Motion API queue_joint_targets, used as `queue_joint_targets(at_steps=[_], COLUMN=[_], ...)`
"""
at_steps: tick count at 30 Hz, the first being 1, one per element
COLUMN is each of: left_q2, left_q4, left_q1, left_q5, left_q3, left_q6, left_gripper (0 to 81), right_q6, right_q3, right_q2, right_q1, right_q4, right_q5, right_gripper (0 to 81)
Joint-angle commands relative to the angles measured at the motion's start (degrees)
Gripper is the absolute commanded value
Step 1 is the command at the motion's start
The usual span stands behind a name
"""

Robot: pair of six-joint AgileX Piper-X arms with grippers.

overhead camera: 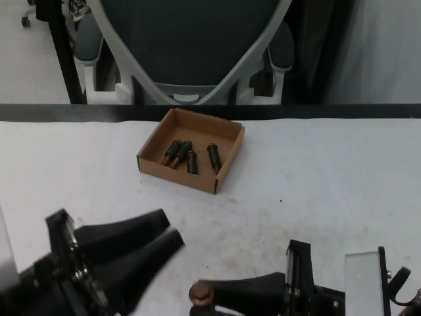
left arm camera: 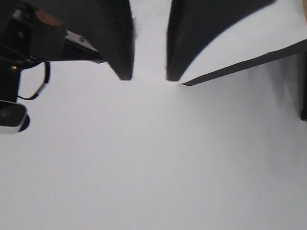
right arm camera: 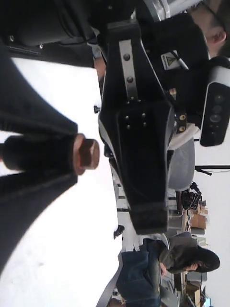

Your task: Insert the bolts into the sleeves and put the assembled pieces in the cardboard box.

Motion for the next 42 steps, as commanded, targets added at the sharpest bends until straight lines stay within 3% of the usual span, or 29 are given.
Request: queue_joint_targets(at_steps=[1,3,7,15,23,32,42], left_q2=[-0.02,-0.02,-1.01,-4.91,-14.3,-27.79,-33.68], left_q4=[-0.79,-0.87,0.08,9.6,22.73,38.25,44.83], left_q1=[1.2,1.72,0.78,0.79,-0.03,-4.33,-4.58], left_q5=[2.44,7.62,7.83,1.69,-5.4,-19.46,-21.94], left_q3=[-0.54,-0.54,-0.54,-0.54,-0.54,-0.54,-0.54], left_q6=[0.69,3.39,5.31,7.42,12.01,19.36,19.76], left_gripper=[2.9,0.4,0.8,0.8,0.8,0.8,0.8], right_q6=[2.02,3.15,1.91,0.33,0.05,0.13,1.65], right_q3=[-1.26,-3.02,-7.39,-19.75,-30.05,-43.97,-66.42], right_q2=[-0.16,-0.16,-0.16,-0.1,1.46,14.42,32.92], right_q1=[-1.78,-3.28,-6.44,-14.84,-21.86,-25.56,-28.07], right_q4=[1.99,7.18,16.5,37.7,47.76,56.56,69.22], right_q5=[3.64,3.64,3.64,1.51,-2.49,-5.04,-7.64], right_gripper=[0.2,0.2,0.2,0.2,0.2,0.2,0.2])
